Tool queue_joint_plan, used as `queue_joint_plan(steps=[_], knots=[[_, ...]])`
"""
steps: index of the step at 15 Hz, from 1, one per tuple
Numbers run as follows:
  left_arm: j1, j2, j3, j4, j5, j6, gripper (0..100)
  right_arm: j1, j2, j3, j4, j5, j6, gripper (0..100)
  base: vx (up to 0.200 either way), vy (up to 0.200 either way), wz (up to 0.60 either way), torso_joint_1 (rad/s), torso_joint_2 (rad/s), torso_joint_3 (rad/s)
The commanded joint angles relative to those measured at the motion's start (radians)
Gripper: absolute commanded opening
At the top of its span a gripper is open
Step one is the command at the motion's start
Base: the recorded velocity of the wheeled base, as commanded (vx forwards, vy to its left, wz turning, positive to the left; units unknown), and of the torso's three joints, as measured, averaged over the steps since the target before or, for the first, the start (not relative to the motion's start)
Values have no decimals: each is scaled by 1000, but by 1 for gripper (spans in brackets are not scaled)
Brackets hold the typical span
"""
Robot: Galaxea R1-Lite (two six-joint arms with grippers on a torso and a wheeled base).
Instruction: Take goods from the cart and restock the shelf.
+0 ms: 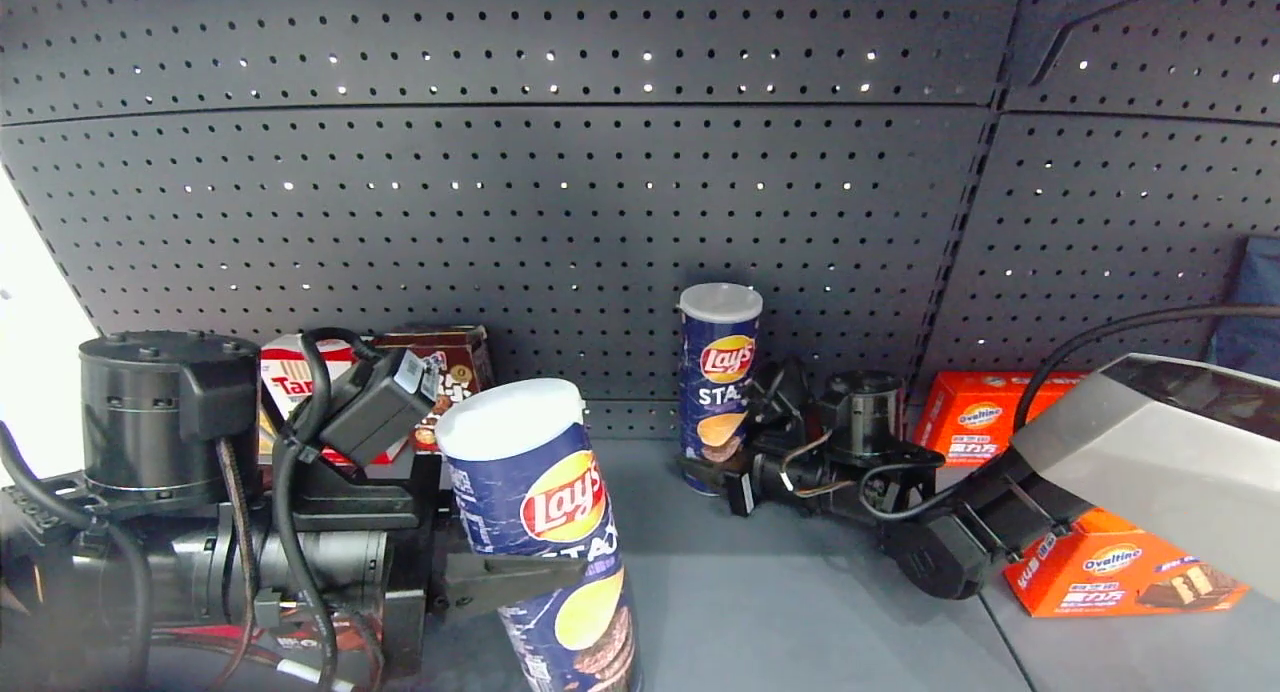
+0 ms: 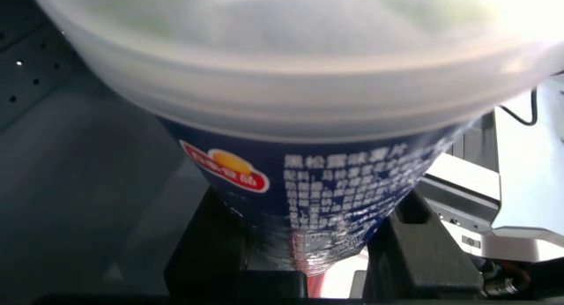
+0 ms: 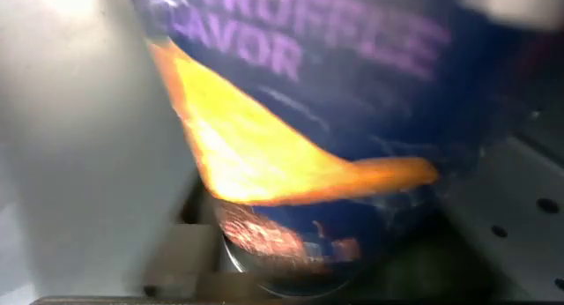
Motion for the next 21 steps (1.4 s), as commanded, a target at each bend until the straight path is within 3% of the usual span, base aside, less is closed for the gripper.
queue_joint_plan(steps=[1,9,14,21], knots=[[-1,-1,0,-1,0,0,0,1,-8,4,1,-2,-1,0,0,0,0,0,0,0],[-6,1,-1,-1,0,-1,0,39,-161,80,-5,-62,26,0,0,0,0,0,0,0],[-18,-2,-3,1,20,0,0,61,-284,275,-92,-135,24,0,0,0,0,0,0,0],[-34,-2,-1,-1,64,-1,0,174,-537,588,-129,-192,41,0,0,0,0,0,0,0]])
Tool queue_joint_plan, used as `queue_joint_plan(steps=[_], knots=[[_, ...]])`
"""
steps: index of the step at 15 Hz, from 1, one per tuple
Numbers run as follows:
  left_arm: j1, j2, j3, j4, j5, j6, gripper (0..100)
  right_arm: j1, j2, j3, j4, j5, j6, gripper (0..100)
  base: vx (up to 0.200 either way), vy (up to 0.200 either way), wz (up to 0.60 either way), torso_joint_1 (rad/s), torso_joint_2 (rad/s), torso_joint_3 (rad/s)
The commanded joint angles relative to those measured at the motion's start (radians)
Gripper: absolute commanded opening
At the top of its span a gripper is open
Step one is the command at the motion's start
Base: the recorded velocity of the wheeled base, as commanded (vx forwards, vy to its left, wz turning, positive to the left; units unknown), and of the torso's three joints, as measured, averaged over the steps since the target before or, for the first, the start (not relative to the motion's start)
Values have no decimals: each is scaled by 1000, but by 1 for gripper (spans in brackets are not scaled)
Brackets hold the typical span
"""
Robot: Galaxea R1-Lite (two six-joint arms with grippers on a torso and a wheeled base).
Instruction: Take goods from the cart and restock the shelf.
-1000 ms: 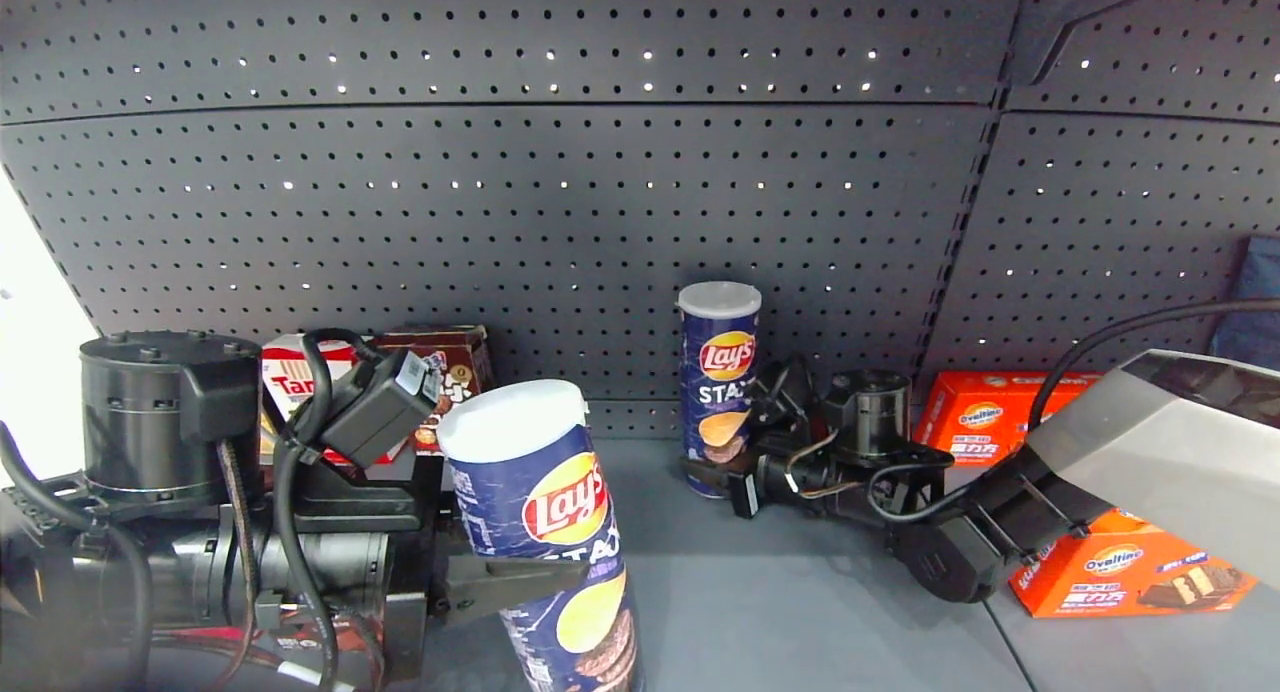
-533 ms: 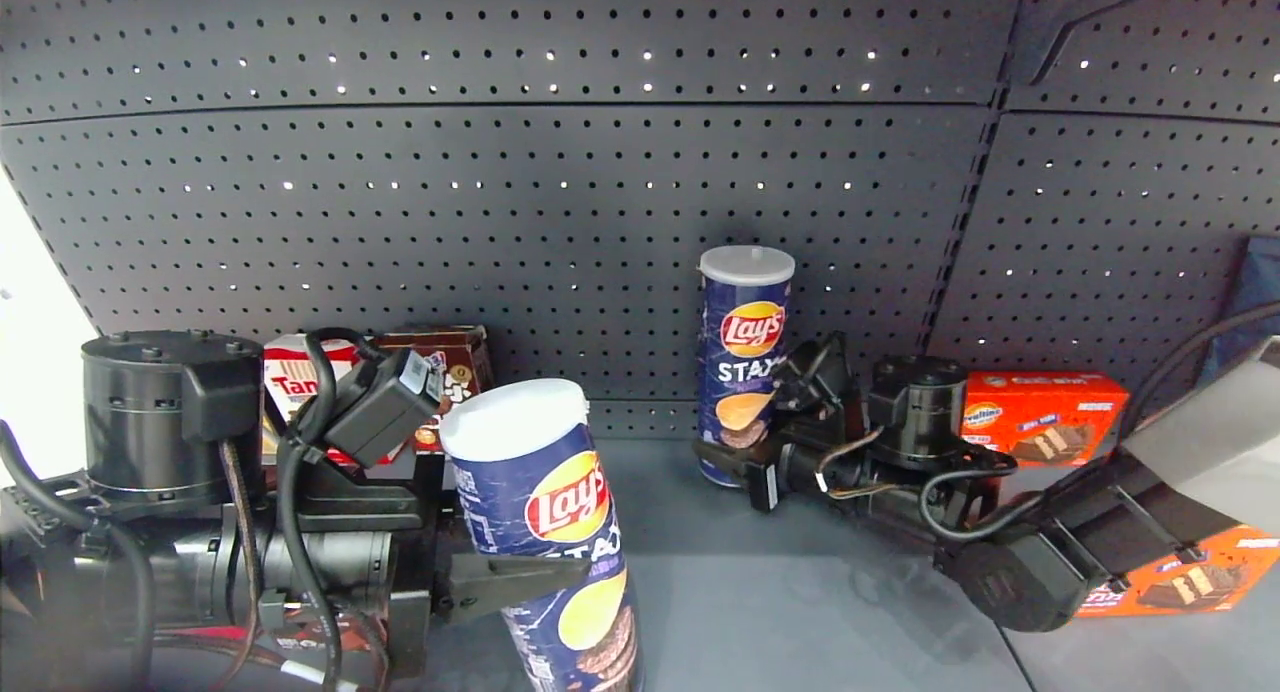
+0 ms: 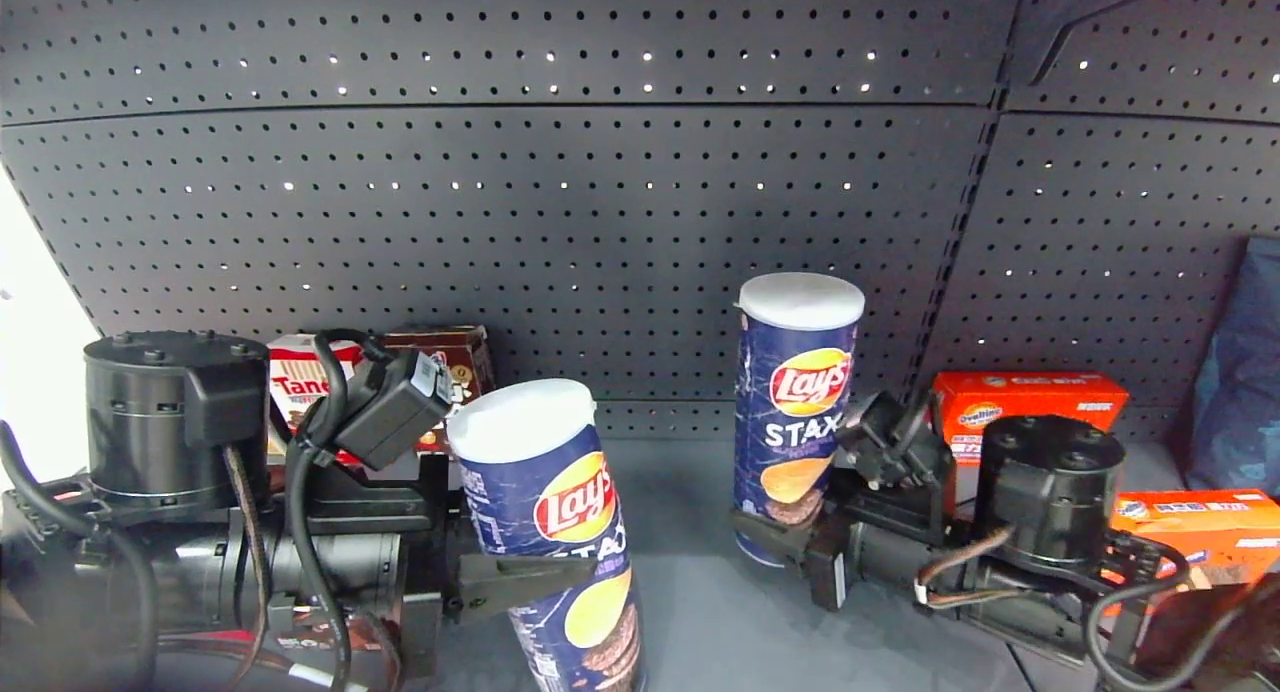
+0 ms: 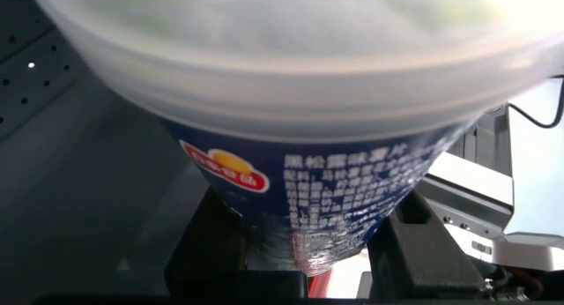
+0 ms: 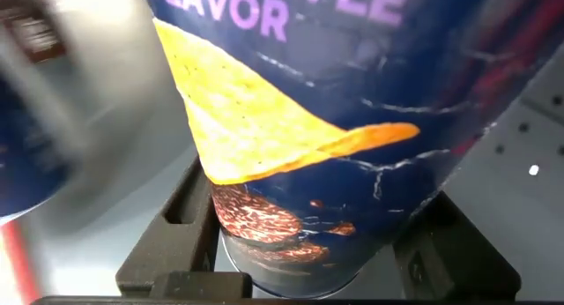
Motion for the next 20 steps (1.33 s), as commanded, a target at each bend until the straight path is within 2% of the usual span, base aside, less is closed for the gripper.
queue_joint_plan(steps=[1,4,8,15,20], knots=[[-14,0,4,-1,2,0,0,60,-132,108,-1,-14,35,0,0,0,0,0,0,0],[-40,5,7,-1,5,0,0,88,-194,172,-1,-14,43,0,0,0,0,0,0,0],[-29,0,13,-1,19,-6,0,114,-165,197,-16,-15,52,0,0,0,0,0,0,0],[-26,28,-26,-1,37,-9,0,121,48,200,-199,-43,68,0,0,0,0,0,0,0],[-26,65,-66,-1,37,-9,0,152,120,199,-254,-57,88,0,0,0,0,0,0,0]])
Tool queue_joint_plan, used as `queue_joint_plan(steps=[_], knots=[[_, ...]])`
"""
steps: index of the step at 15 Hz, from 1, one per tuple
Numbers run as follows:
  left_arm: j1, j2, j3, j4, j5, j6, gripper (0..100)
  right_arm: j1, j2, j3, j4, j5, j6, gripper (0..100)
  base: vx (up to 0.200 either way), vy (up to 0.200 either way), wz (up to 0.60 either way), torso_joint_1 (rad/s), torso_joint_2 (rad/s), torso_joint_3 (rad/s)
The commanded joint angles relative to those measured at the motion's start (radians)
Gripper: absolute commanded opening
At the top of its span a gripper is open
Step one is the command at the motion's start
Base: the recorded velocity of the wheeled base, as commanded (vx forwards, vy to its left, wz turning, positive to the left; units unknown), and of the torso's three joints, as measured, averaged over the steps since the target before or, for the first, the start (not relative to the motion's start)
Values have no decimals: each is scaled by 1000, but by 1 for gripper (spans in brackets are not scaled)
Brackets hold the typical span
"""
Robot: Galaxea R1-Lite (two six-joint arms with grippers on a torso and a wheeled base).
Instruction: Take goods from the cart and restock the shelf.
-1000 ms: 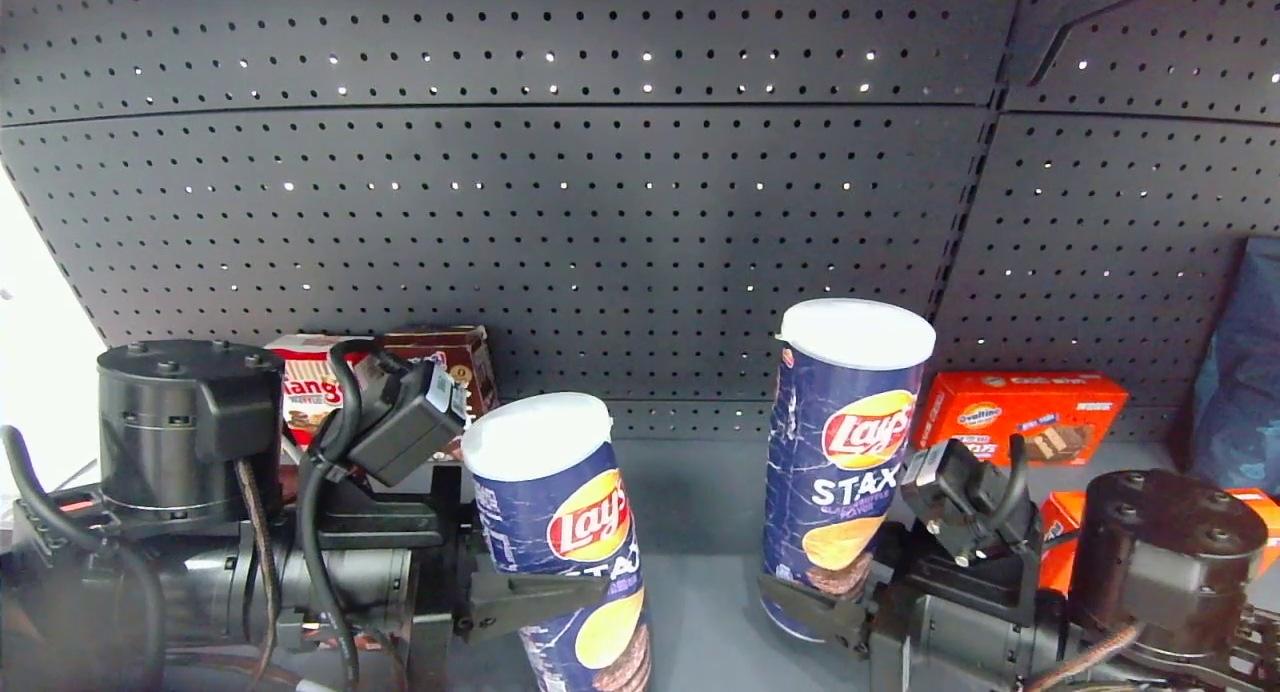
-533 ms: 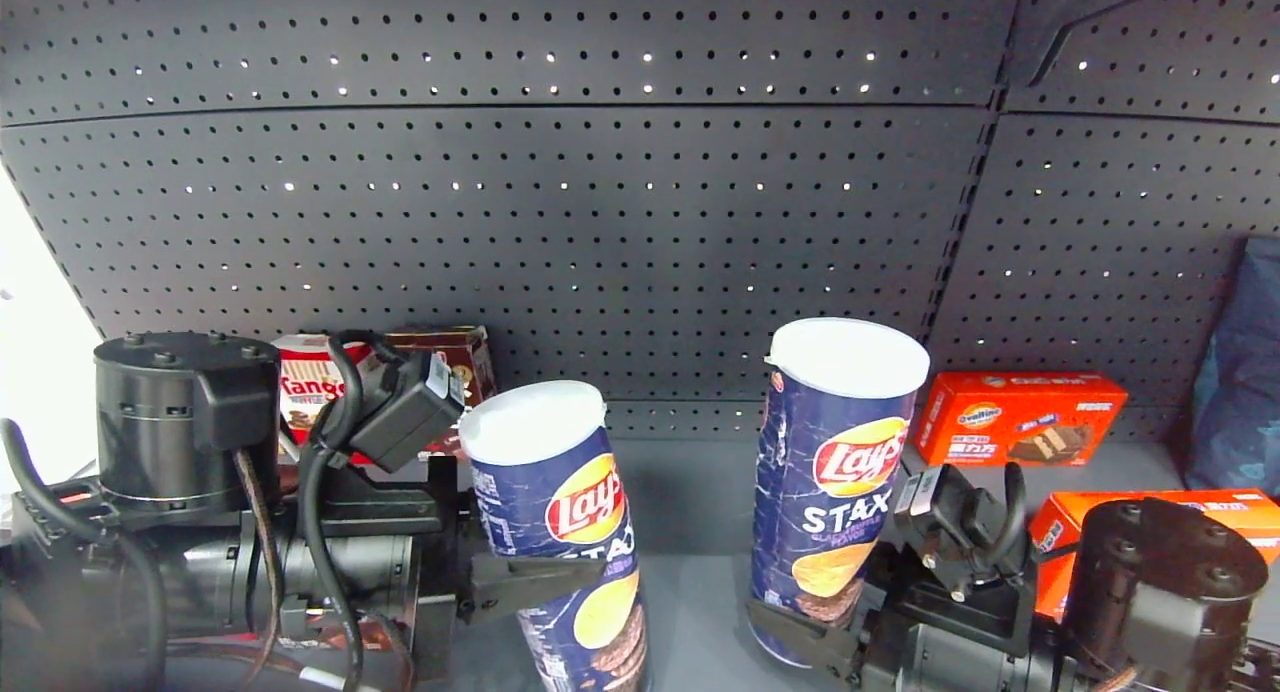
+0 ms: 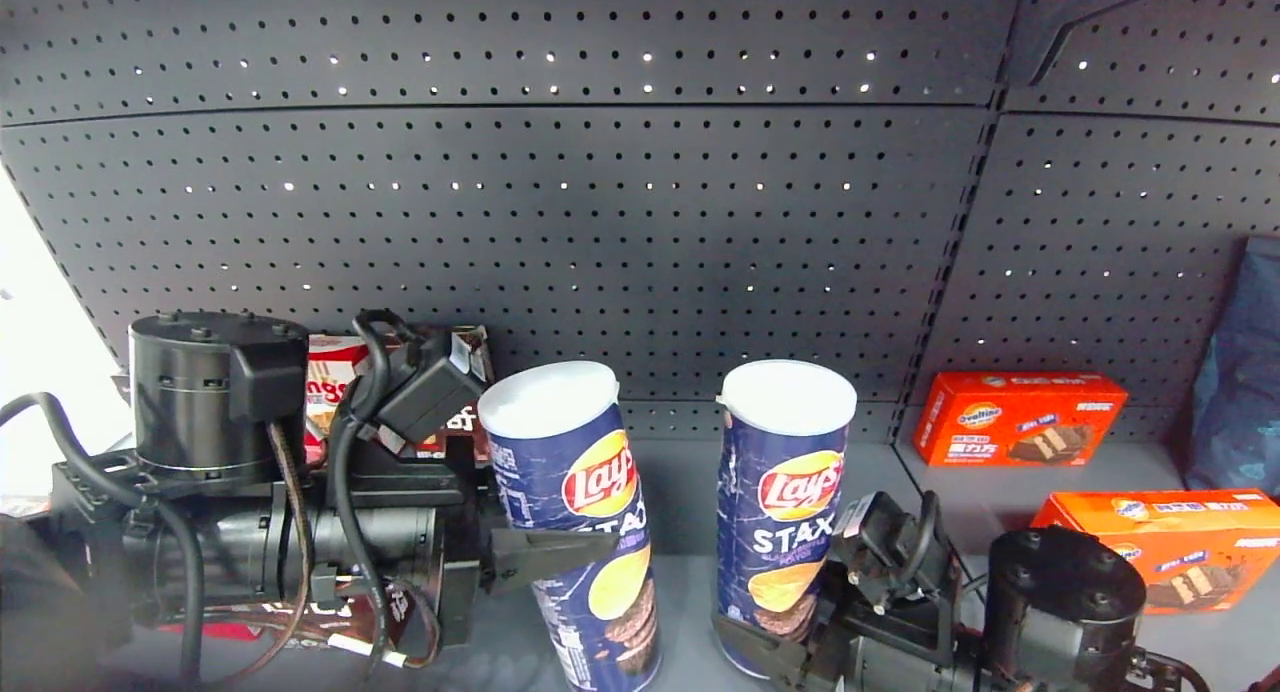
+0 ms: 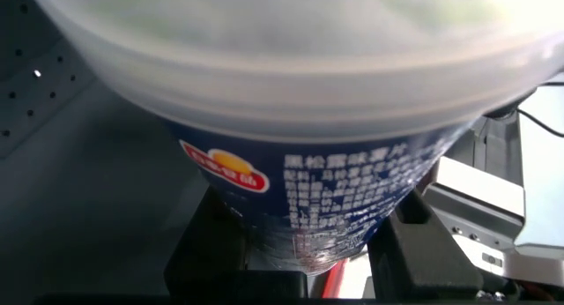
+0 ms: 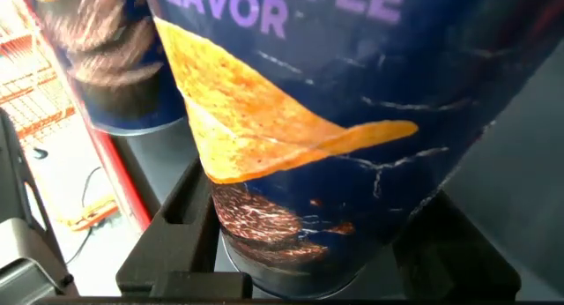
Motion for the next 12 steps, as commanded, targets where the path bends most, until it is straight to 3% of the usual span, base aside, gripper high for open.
queue_joint_plan(steps=[1,12], knots=[[0,18,-6,0,0,1,0,14,94,3,-66,-20,1,0,0,0,0,0,0,0],[0,18,-6,0,-2,1,0,5,121,15,-105,-18,-5,0,0,0,0,0,0,0]])
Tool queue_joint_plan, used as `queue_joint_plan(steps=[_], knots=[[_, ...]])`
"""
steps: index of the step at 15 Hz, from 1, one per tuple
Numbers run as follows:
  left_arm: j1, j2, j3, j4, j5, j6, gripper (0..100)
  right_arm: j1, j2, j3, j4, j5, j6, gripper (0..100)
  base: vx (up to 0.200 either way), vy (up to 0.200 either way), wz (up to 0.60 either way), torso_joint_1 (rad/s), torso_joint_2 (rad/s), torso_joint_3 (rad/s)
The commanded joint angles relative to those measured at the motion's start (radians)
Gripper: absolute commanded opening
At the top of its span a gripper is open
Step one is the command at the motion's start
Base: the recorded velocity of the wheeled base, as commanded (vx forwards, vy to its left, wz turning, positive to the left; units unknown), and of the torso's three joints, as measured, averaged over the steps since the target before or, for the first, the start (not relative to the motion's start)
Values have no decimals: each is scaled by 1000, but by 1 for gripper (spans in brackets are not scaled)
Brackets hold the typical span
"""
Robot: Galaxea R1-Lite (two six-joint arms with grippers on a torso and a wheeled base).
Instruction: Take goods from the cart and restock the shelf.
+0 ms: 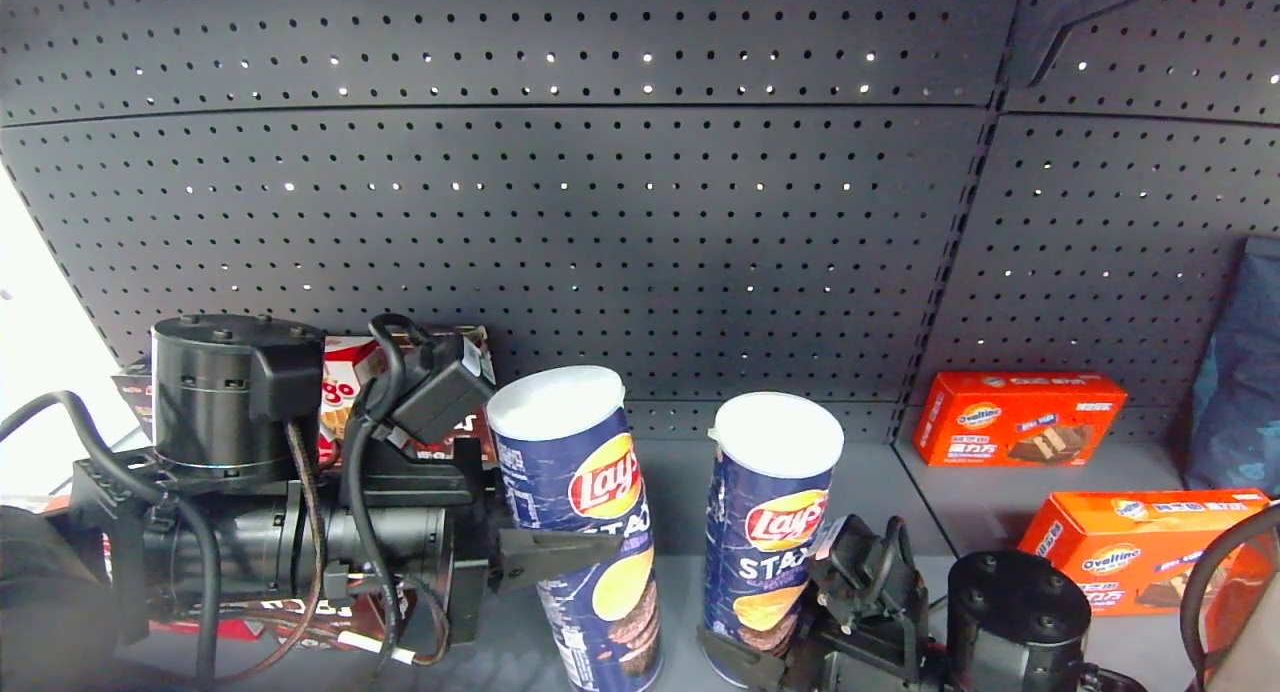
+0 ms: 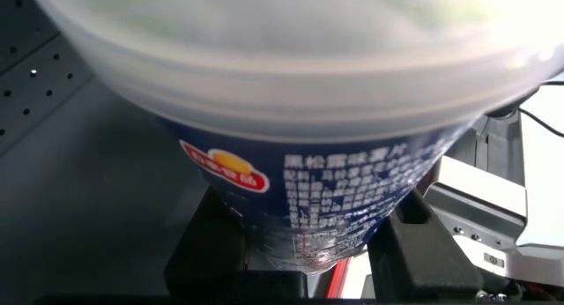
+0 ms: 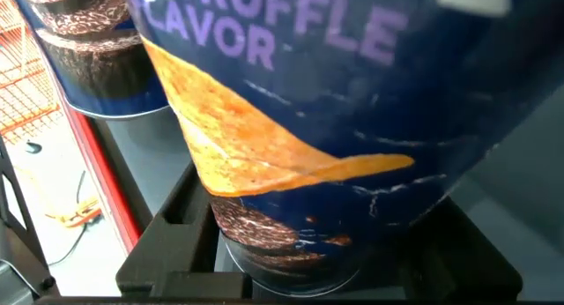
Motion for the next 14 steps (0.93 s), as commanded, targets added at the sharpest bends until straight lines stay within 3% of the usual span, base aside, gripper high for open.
queue_joint_plan(steps=[1,2,14], knots=[[0,1,0,-1,0,0,0,0,4,2,4,-1,-1,0,0,0,0,0,0,0],[0,1,0,-1,0,0,0,1,3,7,2,1,-1,100,0,0,0,0,0,0],[-5,3,3,-1,0,0,0,0,-146,148,-67,1,-18,100,0,0,0,0,0,0]])
